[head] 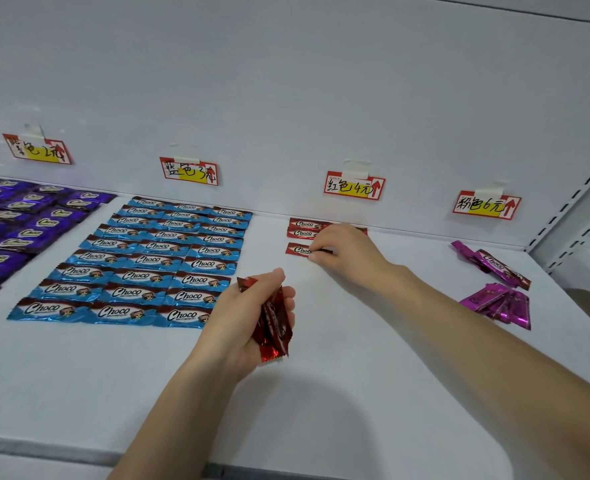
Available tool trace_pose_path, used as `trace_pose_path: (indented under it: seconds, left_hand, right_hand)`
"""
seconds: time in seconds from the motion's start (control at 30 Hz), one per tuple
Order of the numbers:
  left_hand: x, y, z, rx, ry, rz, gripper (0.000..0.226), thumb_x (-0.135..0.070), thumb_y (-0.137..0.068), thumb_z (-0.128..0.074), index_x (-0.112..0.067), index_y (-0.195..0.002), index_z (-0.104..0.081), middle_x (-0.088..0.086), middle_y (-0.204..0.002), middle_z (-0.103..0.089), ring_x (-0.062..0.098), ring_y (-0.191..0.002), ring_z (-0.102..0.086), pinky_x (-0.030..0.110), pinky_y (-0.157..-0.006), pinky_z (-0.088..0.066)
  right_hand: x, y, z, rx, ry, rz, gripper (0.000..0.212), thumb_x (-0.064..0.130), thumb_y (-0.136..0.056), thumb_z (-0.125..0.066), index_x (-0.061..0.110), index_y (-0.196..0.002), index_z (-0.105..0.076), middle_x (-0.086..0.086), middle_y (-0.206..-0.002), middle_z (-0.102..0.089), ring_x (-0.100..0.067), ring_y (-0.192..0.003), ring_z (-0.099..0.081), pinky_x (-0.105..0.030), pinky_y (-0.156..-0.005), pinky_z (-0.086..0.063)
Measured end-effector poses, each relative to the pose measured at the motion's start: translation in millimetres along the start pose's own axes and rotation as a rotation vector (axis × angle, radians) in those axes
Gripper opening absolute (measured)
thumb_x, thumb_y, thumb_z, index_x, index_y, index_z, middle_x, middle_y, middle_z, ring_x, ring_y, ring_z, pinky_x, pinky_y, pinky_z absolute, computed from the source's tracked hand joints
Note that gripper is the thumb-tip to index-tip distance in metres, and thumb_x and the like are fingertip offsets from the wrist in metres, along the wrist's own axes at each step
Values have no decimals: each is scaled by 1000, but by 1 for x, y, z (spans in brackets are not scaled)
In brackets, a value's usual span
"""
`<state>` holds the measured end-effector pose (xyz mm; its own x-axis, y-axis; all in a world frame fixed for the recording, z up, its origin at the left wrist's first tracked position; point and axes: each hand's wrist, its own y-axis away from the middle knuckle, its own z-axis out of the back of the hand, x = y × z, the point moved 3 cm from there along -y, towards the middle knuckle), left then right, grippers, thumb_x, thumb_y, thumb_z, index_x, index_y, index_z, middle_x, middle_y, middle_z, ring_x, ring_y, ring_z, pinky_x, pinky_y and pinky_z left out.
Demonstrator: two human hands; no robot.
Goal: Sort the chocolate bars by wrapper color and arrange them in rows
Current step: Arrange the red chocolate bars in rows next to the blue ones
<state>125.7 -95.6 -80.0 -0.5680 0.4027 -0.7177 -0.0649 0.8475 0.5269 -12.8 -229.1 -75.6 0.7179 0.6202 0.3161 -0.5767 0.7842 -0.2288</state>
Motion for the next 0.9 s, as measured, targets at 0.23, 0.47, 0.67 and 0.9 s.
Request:
trace_pose_path:
  seconds: [0.23, 0.47, 0.67, 0.9]
  left_hand:
    - [1, -1, 0, 10, 16, 39, 39, -19, -84, -69, 0, -117, -59, 9, -71, -66, 15, -50, -63, 23, -44, -50]
    - [1, 0, 0, 26, 24, 49, 40, -18, -85, -67, 1, -118, -59, 10, -70, -66, 15, -50, -63, 24, -44, -51]
    - [1, 0, 0, 45, 23, 42, 38, -18, -86, -66, 1, -118, -58, 9, -71, -66, 15, -50, -63, 25, -44, -51]
    - [-2, 4, -1, 40, 61, -43, 16, 2, -88, -56, -6, -102, -60, 12, -68, -70, 21, -59, -68, 36, -62, -53]
  right_hand:
    - [-4, -10, -4, 2, 30, 3, 25, 19, -87, -57, -2, -77, -65, -15, -77, -64, -31, -77, -55, -46, -69, -47]
    - [-9, -18, -6, -6, 47, -6, 24, 17, -85, -57, 3, -66, -59, -13, -70, -60, -27, -73, -51, -45, -66, -46]
    - [-11, -20, -8, -2, 66, -2, 26, 15, -84, -55, 3, -61, -51, -15, -68, -55, -28, -70, -48, -43, -62, -44]
    - [-2, -12, 2, -53, -71, -108, 18, 20, -87, -59, 4, -90, -68, -12, -90, -63, -23, -85, -54, -40, -78, -45]
